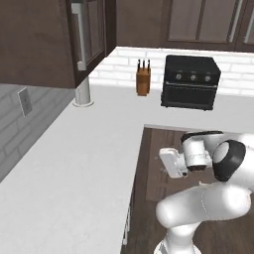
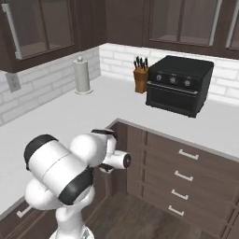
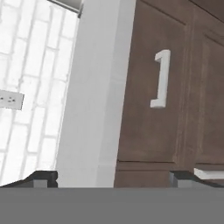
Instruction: Take a straw from the drawer in front and place it inside the glass cup on the dining counter.
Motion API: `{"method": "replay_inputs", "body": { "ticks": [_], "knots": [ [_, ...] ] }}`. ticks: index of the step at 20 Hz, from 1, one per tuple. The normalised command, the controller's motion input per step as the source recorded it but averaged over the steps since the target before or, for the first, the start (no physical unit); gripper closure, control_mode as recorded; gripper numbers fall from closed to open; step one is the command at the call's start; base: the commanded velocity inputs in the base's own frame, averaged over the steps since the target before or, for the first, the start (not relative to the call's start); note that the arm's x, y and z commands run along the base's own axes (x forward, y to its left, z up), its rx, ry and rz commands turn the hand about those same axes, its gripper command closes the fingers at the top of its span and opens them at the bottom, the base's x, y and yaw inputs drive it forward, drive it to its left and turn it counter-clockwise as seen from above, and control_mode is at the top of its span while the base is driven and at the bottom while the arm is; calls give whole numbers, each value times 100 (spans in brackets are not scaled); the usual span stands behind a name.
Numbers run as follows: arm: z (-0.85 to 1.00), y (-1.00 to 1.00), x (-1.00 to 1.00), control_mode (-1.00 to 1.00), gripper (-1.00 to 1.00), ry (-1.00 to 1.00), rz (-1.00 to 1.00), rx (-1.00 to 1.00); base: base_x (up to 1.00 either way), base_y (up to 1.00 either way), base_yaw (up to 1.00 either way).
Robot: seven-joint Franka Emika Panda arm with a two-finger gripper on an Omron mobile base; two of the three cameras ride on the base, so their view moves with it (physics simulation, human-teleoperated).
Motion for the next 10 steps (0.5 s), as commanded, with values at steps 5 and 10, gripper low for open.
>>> {"method": "replay_inputs", "body": {
  "ticks": [5,10],
  "knots": [
    [-31,5,44,-100,-100,-2,14,6,0,0,0],
    [-32,7,33,-100,-100,-2,10,12,0,0,0]
  ]
}}
